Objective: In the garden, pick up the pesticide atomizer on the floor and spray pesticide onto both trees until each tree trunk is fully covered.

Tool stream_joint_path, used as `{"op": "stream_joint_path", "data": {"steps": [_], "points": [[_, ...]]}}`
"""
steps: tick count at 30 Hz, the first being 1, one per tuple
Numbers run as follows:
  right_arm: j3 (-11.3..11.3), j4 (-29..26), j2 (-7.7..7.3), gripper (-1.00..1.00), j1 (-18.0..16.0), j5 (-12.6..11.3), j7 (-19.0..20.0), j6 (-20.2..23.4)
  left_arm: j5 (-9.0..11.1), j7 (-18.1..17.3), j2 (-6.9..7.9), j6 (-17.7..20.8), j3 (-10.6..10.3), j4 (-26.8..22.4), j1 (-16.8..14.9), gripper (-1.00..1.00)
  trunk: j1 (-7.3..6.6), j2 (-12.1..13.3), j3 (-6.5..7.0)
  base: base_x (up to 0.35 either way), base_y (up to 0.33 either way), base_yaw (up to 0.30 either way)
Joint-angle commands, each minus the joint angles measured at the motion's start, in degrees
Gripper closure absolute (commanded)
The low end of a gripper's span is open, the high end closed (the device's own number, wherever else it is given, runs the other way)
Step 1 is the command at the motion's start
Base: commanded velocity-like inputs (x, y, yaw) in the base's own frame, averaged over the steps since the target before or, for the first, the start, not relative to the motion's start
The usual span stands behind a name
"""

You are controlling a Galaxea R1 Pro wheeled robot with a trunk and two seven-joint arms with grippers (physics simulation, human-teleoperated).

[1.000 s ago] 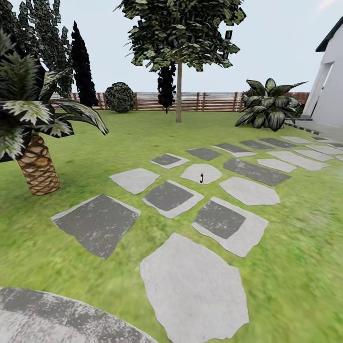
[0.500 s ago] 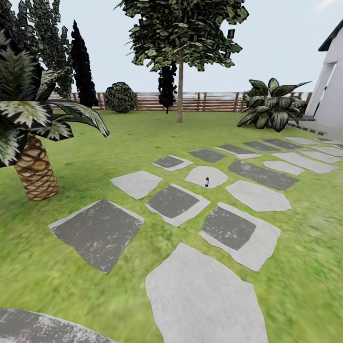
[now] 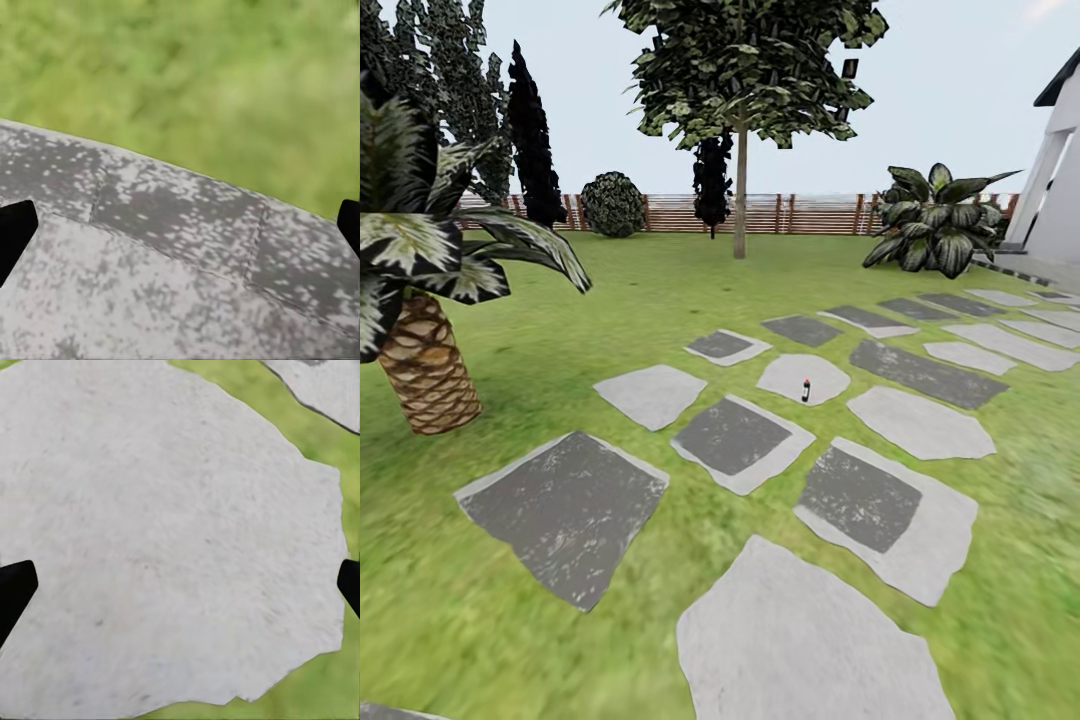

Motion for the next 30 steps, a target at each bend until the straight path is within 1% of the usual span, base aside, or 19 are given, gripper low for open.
{"op": "stream_joint_path", "data": {"steps": [1,30], "points": [[0.01,0.00,0.00,-1.00,0.00,0.00,0.01,-0.01,0.00,0.00,0.00,0.00,0.00,0.00,0.00,-1.00,0.00,0.00,0.00,0.311,0.143,0.000],[0.28,-0.04,0.00,-1.00,0.00,0.03,0.07,-0.02,0.00,0.02,0.08,0.00,0.07,0.07,0.00,-1.00,0.00,0.00,0.00,0.311,0.144,0.000]]}}
